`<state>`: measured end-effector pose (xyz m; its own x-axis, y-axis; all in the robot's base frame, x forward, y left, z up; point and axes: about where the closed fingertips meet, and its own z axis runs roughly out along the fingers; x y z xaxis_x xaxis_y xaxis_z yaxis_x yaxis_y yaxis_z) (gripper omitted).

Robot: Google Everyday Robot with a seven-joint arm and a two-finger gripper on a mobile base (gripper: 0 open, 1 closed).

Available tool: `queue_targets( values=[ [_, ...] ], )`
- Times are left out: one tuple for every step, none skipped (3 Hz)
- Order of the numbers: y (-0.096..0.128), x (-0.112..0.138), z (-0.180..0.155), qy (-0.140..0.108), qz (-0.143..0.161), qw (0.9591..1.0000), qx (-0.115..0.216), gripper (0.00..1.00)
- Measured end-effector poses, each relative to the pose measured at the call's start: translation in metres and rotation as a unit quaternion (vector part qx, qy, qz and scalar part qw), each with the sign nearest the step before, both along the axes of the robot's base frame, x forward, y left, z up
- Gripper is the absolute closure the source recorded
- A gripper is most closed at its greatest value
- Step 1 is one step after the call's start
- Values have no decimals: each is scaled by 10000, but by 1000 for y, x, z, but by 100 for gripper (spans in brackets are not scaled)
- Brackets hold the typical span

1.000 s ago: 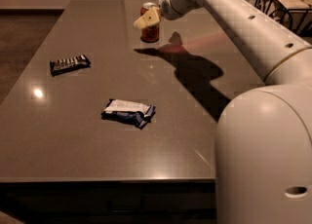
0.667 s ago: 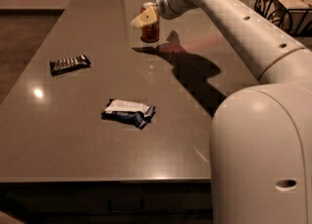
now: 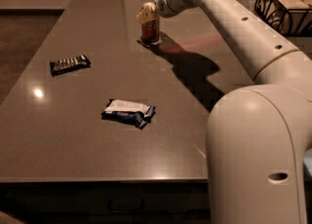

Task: Pick coke can

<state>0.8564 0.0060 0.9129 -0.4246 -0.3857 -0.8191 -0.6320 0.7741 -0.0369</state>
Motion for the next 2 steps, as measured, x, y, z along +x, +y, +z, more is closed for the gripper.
queue_targets(
  values=[
    [4, -2, 7, -34, 128, 9999, 69, 61],
    [6, -17, 30, -103, 397, 9991, 79, 85]
  ],
)
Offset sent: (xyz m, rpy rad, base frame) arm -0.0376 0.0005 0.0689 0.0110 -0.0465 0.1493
